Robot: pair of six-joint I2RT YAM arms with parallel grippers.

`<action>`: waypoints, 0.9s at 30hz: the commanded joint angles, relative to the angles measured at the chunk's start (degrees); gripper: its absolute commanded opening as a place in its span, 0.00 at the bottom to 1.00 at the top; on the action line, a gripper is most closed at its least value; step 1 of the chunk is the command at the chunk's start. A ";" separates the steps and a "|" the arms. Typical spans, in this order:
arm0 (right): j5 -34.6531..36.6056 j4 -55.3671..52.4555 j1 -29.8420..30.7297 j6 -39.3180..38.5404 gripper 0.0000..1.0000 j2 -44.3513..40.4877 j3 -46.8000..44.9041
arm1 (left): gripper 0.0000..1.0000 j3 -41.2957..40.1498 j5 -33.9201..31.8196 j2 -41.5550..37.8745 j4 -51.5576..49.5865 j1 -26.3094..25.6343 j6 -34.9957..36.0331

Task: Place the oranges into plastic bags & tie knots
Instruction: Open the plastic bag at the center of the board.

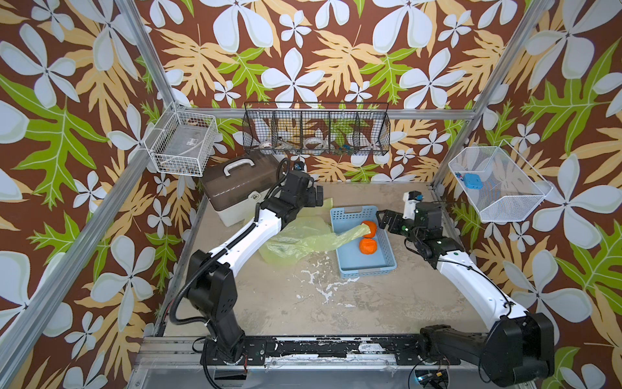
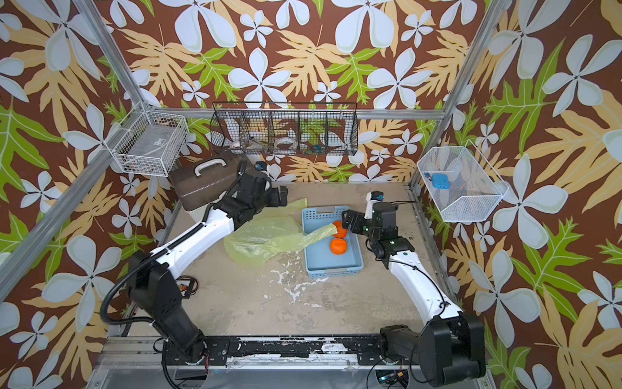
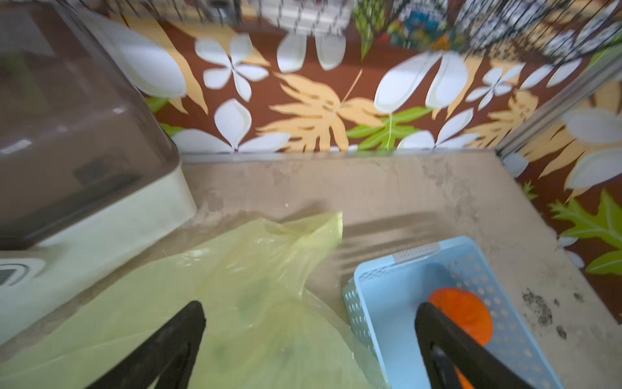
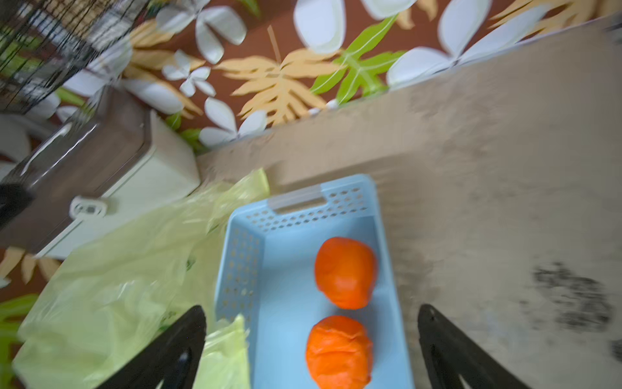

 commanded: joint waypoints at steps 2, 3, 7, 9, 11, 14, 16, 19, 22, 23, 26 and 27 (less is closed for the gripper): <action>-9.44 4.92 2.40 7.02 0.97 3.93 -1.22 | 1.00 1.55 -1.08 1.04 -5.73 -0.13 0.35; -10.19 6.72 2.90 8.18 0.97 5.04 -1.47 | 1.00 1.17 -1.45 0.59 -5.52 -0.06 0.52; -11.95 10.73 4.76 10.90 0.92 10.61 0.90 | 1.00 -0.44 -2.70 -0.90 -5.38 -0.04 0.92; -13.23 11.66 5.96 11.06 0.78 13.18 2.89 | 1.00 -0.85 -3.23 -1.43 -5.72 0.03 1.25; -15.75 12.10 6.90 11.47 0.42 14.43 3.99 | 1.00 -0.77 -3.37 -1.84 -6.62 0.18 1.65; -16.15 12.34 9.50 11.63 0.00 11.79 2.35 | 1.00 -0.59 -1.70 -3.05 -7.90 1.18 1.85; -14.63 12.38 11.98 11.64 0.00 7.95 -0.39 | 1.00 -0.58 0.09 -4.43 -8.58 1.92 1.85; -8.83 12.16 17.81 11.55 0.00 0.57 -5.20 | 1.00 -1.02 2.33 -6.57 -9.24 2.25 2.74; 1.26 12.81 26.73 10.37 0.00 -5.79 -11.79 | 1.00 -0.96 6.65 -7.06 -12.03 2.25 3.09; 4.83 15.09 30.03 10.13 0.00 -7.76 -15.30 | 1.00 -1.65 8.85 -7.28 -12.99 2.20 2.83; 14.58 24.39 37.56 11.03 0.00 -12.21 -26.33 | 1.00 -6.96 11.08 -9.26 -13.36 0.80 2.51; 16.50 27.50 38.88 12.04 0.00 -13.14 -29.73 | 1.00 -9.59 10.60 -10.04 -13.13 -0.15 2.77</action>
